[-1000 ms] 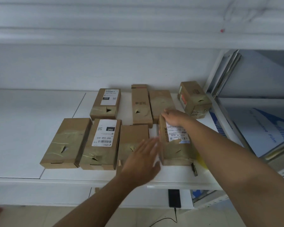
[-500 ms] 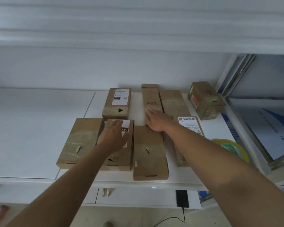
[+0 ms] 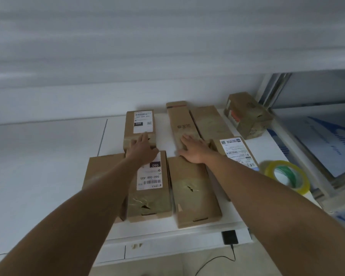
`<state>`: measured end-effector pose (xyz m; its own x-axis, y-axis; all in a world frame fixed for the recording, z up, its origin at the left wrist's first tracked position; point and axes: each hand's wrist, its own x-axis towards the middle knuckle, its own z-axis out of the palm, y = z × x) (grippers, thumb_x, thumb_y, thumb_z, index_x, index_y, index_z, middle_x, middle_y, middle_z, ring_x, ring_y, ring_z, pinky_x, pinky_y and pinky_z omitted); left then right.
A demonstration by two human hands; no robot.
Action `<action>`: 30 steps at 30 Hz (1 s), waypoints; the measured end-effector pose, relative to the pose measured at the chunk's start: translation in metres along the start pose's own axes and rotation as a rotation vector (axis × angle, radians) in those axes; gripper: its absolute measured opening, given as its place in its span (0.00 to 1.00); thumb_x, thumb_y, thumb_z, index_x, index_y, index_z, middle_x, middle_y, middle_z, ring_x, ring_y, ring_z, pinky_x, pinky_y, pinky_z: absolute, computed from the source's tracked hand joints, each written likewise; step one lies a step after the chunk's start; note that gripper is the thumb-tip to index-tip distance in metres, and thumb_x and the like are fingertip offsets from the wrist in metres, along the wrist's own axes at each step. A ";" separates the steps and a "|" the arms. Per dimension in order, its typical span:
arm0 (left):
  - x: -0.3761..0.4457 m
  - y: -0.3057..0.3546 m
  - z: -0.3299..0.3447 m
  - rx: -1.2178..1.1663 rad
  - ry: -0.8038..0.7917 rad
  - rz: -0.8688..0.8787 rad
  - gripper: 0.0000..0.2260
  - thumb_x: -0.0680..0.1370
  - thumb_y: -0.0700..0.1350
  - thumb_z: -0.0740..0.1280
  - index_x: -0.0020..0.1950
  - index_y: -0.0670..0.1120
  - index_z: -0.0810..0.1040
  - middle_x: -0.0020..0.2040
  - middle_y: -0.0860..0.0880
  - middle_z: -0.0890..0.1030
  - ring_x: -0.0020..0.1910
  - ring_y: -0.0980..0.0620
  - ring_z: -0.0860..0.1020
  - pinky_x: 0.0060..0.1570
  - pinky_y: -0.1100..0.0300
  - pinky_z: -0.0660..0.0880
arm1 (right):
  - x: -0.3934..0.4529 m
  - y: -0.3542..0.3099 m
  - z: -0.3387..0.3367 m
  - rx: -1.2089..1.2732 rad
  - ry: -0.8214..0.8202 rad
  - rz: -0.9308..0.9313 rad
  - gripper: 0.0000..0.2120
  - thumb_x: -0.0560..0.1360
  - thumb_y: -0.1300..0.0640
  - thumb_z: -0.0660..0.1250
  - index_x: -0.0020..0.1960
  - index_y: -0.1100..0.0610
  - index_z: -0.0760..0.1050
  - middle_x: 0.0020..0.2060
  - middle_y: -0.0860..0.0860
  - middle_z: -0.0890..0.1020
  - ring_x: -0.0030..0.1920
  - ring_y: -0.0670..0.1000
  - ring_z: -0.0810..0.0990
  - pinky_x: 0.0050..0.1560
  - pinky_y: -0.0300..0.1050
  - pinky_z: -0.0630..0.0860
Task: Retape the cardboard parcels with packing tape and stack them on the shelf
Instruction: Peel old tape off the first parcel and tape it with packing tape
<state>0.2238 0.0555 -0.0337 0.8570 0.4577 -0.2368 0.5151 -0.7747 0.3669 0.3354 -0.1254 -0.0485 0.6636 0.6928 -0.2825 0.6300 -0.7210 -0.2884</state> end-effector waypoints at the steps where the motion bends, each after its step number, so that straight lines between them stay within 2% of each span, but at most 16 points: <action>1: 0.001 -0.001 0.001 0.006 -0.002 -0.001 0.32 0.79 0.52 0.62 0.79 0.46 0.53 0.76 0.46 0.65 0.75 0.38 0.58 0.68 0.39 0.64 | 0.000 0.000 0.001 0.009 0.003 0.001 0.37 0.82 0.40 0.55 0.81 0.55 0.44 0.81 0.51 0.44 0.80 0.52 0.43 0.78 0.57 0.44; 3: 0.000 -0.003 0.002 0.056 -0.018 -0.002 0.32 0.80 0.54 0.61 0.80 0.48 0.51 0.72 0.45 0.71 0.75 0.38 0.59 0.67 0.39 0.64 | 0.000 0.000 0.004 0.019 0.016 0.005 0.36 0.82 0.40 0.55 0.82 0.54 0.43 0.81 0.50 0.44 0.80 0.52 0.43 0.78 0.57 0.42; 5: -0.002 -0.005 0.003 0.130 -0.034 0.021 0.33 0.80 0.57 0.59 0.80 0.48 0.49 0.71 0.42 0.72 0.75 0.39 0.58 0.69 0.40 0.62 | 0.000 -0.001 0.008 0.023 0.037 0.010 0.36 0.82 0.40 0.54 0.82 0.53 0.43 0.81 0.50 0.44 0.80 0.51 0.42 0.77 0.57 0.40; 8: -0.004 -0.005 0.002 0.211 -0.035 0.071 0.36 0.81 0.63 0.56 0.81 0.47 0.47 0.77 0.41 0.64 0.77 0.38 0.56 0.72 0.40 0.57 | 0.001 0.000 0.010 0.024 0.057 0.011 0.35 0.82 0.42 0.53 0.82 0.53 0.43 0.81 0.49 0.44 0.80 0.51 0.42 0.77 0.57 0.39; 11: -0.005 -0.003 0.006 0.308 -0.062 0.083 0.39 0.81 0.67 0.50 0.82 0.45 0.42 0.82 0.44 0.52 0.79 0.39 0.51 0.74 0.41 0.53 | 0.001 0.002 0.011 0.007 0.057 0.007 0.34 0.83 0.42 0.53 0.82 0.53 0.44 0.81 0.49 0.44 0.80 0.52 0.42 0.77 0.57 0.39; 14: -0.001 -0.004 0.009 0.353 -0.098 0.099 0.38 0.81 0.67 0.46 0.81 0.44 0.39 0.82 0.45 0.45 0.80 0.39 0.47 0.76 0.41 0.49 | 0.001 0.001 0.013 -0.017 0.063 0.008 0.33 0.83 0.43 0.51 0.82 0.54 0.43 0.81 0.49 0.44 0.80 0.52 0.42 0.77 0.57 0.39; 19: -0.003 -0.001 0.004 0.254 -0.160 0.113 0.37 0.83 0.63 0.51 0.81 0.41 0.38 0.81 0.41 0.39 0.79 0.39 0.39 0.77 0.42 0.44 | -0.004 -0.003 0.009 -0.005 0.084 0.008 0.32 0.84 0.45 0.51 0.82 0.55 0.43 0.81 0.51 0.44 0.80 0.52 0.42 0.78 0.57 0.40; 22: -0.023 0.012 0.003 0.216 -0.058 0.221 0.34 0.84 0.57 0.54 0.81 0.40 0.44 0.81 0.37 0.42 0.80 0.40 0.41 0.79 0.45 0.45 | -0.015 -0.009 0.002 0.061 0.187 -0.006 0.32 0.83 0.46 0.54 0.81 0.58 0.47 0.81 0.53 0.49 0.80 0.53 0.47 0.78 0.57 0.45; 24: -0.047 0.027 0.004 0.141 -0.019 0.288 0.31 0.84 0.55 0.55 0.81 0.41 0.50 0.81 0.40 0.47 0.80 0.42 0.46 0.78 0.47 0.48 | -0.032 -0.014 -0.002 0.144 0.276 -0.003 0.27 0.83 0.49 0.56 0.78 0.60 0.58 0.78 0.56 0.61 0.77 0.56 0.59 0.75 0.55 0.59; 25: -0.062 0.034 0.006 0.098 -0.013 0.311 0.29 0.84 0.54 0.56 0.81 0.43 0.53 0.82 0.42 0.50 0.80 0.44 0.49 0.77 0.48 0.50 | -0.042 -0.015 -0.002 0.180 0.322 0.003 0.22 0.83 0.51 0.56 0.73 0.60 0.65 0.72 0.57 0.70 0.72 0.58 0.68 0.67 0.52 0.67; 26: -0.078 0.039 0.008 0.058 -0.007 0.328 0.27 0.84 0.53 0.56 0.80 0.44 0.56 0.81 0.44 0.53 0.80 0.45 0.52 0.77 0.49 0.53 | -0.053 -0.015 0.000 0.200 0.358 0.015 0.16 0.82 0.53 0.57 0.66 0.59 0.72 0.64 0.56 0.76 0.65 0.58 0.74 0.57 0.50 0.71; 27: -0.094 0.042 0.012 0.028 0.008 0.345 0.25 0.84 0.52 0.57 0.79 0.44 0.59 0.81 0.45 0.57 0.79 0.47 0.56 0.76 0.52 0.55 | -0.065 -0.015 0.003 0.203 0.388 0.024 0.13 0.82 0.55 0.57 0.60 0.59 0.75 0.58 0.55 0.80 0.59 0.58 0.78 0.53 0.49 0.73; 28: -0.110 0.043 0.018 0.004 0.027 0.364 0.24 0.84 0.51 0.57 0.78 0.44 0.61 0.79 0.46 0.61 0.77 0.48 0.59 0.74 0.54 0.57 | -0.078 -0.014 0.009 0.192 0.409 0.028 0.12 0.81 0.56 0.57 0.58 0.58 0.77 0.55 0.54 0.81 0.56 0.57 0.79 0.53 0.50 0.74; 30: -0.136 0.037 0.038 -0.011 0.062 0.401 0.22 0.84 0.51 0.58 0.76 0.45 0.64 0.76 0.47 0.66 0.73 0.49 0.64 0.71 0.57 0.60 | -0.105 -0.013 0.023 0.157 0.443 0.018 0.14 0.79 0.57 0.58 0.59 0.57 0.79 0.53 0.54 0.83 0.54 0.56 0.80 0.61 0.54 0.73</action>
<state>0.1254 -0.0520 -0.0225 0.9891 0.1462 -0.0182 0.1399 -0.8927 0.4284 0.2480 -0.1886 -0.0359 0.8034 0.5834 0.1191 0.5711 -0.6983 -0.4316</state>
